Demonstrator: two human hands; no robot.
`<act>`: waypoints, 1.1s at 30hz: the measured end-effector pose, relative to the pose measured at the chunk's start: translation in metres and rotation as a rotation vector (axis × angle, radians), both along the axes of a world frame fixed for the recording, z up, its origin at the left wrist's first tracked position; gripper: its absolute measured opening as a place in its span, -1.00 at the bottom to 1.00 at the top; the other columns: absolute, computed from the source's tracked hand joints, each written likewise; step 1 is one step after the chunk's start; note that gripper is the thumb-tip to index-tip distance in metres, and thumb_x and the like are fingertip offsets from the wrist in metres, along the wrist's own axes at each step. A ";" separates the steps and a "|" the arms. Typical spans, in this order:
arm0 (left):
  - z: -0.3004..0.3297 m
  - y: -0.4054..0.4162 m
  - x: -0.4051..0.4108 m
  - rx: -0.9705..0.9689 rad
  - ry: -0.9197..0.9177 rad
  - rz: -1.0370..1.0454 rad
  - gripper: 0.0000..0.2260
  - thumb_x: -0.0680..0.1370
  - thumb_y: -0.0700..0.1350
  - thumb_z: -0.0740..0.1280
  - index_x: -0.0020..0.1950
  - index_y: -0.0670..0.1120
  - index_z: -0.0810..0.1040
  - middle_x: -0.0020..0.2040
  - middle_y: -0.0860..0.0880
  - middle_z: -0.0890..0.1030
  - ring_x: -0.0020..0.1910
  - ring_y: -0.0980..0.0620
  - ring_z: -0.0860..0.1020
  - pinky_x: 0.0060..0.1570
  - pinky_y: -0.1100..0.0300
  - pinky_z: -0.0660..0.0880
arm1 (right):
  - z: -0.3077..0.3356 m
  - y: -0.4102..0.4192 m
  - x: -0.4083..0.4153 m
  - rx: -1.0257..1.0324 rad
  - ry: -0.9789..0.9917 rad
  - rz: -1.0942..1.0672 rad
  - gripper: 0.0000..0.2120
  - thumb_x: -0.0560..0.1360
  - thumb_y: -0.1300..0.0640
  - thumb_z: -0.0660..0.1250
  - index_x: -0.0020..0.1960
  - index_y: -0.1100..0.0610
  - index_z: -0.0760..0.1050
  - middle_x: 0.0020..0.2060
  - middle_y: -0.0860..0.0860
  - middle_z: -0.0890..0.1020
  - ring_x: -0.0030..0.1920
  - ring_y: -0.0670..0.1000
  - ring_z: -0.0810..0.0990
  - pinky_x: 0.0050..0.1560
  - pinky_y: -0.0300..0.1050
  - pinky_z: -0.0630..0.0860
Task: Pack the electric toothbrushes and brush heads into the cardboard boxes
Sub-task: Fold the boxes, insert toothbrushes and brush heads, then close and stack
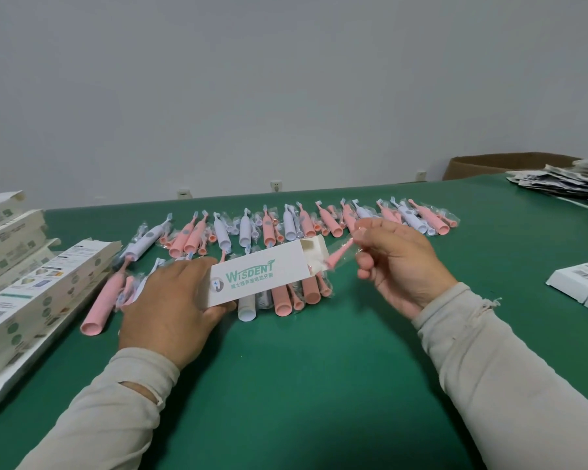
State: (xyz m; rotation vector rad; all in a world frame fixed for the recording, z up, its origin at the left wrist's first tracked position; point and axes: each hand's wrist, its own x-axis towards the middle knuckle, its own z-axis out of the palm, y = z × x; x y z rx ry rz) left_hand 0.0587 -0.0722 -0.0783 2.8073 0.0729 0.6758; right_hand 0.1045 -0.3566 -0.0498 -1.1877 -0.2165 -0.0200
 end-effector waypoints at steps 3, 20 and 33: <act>-0.001 0.001 0.000 -0.008 -0.012 0.001 -0.45 0.44 0.22 0.45 0.38 0.19 0.40 0.25 0.09 0.53 0.24 -0.02 0.43 0.05 -0.05 0.49 | 0.004 0.005 -0.005 0.048 -0.083 -0.058 -0.90 0.53 0.32 0.36 -0.06 0.15 0.59 -0.39 0.00 0.60 -0.47 -0.07 0.55 -0.50 -0.26 0.50; -0.001 0.000 0.000 -0.017 -0.034 -0.025 -0.46 0.44 0.22 0.44 0.38 0.19 0.40 0.25 0.09 0.54 0.23 -0.03 0.43 0.08 -0.06 0.49 | -0.007 0.026 -0.005 -0.159 -0.128 -0.243 -0.93 0.55 0.25 0.41 0.03 0.16 0.62 -0.26 0.05 0.72 -0.30 -0.05 0.67 -0.48 -0.28 0.47; 0.000 -0.001 0.000 -0.005 -0.032 -0.053 -0.47 0.44 0.17 0.46 0.37 0.15 0.43 0.23 0.07 0.56 0.20 -0.05 0.45 0.07 -0.04 0.50 | -0.016 0.038 -0.011 -0.582 -0.345 -0.352 -0.83 0.49 0.23 0.45 -0.15 -0.03 0.58 -0.30 -0.27 0.63 -0.32 -0.26 0.51 -0.25 -0.43 0.43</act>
